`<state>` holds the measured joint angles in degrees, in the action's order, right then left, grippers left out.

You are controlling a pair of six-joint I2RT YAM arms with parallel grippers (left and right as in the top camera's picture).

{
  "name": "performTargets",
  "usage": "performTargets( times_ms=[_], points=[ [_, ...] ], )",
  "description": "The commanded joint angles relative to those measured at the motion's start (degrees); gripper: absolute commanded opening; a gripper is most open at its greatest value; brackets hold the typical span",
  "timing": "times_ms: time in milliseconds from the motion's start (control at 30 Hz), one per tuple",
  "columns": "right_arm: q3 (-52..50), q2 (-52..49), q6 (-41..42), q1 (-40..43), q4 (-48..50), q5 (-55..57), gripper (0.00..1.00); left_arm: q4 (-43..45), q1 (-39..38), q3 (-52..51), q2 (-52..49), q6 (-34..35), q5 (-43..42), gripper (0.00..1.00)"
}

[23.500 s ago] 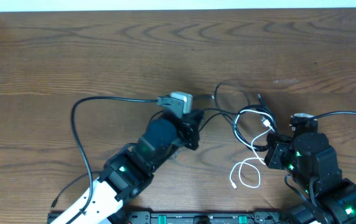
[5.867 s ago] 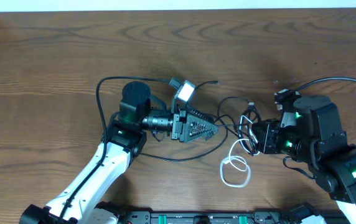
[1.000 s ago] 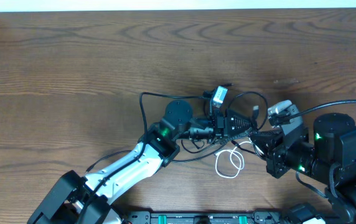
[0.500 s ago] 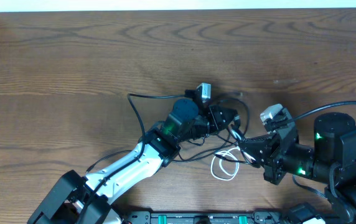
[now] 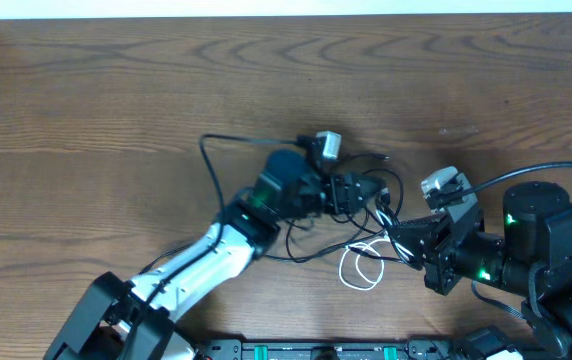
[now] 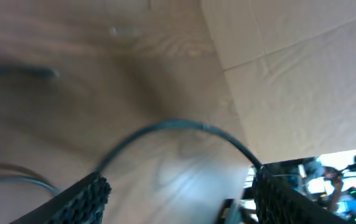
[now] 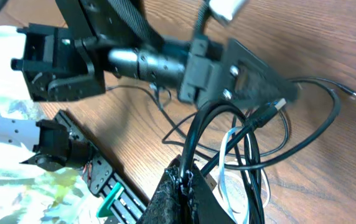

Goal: Untangle cables

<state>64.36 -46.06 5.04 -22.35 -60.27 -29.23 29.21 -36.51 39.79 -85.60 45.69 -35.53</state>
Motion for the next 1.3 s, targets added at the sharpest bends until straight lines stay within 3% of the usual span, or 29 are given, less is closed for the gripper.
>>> performTargets(
  times_ms=[0,100,367,700,967,1100,1267],
  points=[
    [0.5,0.1,3.7,0.2,0.1,0.7,0.01,-0.9,3.1,0.3,3.3,-14.3,-4.3,0.75],
    [0.5,-0.9,6.4,0.2,0.0,0.6,0.01,-3.8,3.6,0.3,6.3,-21.6,-2.8,0.81],
    [0.5,-5.4,7.1,0.2,-0.5,-10.3,0.01,-16.5,2.2,0.3,15.4,-32.0,9.3,0.83],
    [0.5,-7.1,7.0,1.9,-1.3,-15.9,0.01,-20.2,-1.2,0.3,16.5,-35.6,9.1,0.82],
    [0.5,-8.9,3.8,9.5,-3.0,-16.5,0.01,-23.2,2.5,0.3,22.6,-36.7,9.6,0.82],
    [0.5,-11.7,0.4,9.7,-3.0,-25.8,0.01,-23.5,2.3,0.3,26.3,-37.6,6.8,0.82],
    [0.5,-13.3,0.0,9.7,-3.3,-29.4,0.01,-24.4,2.1,0.3,26.4,-38.3,4.5,0.82]
  ],
)
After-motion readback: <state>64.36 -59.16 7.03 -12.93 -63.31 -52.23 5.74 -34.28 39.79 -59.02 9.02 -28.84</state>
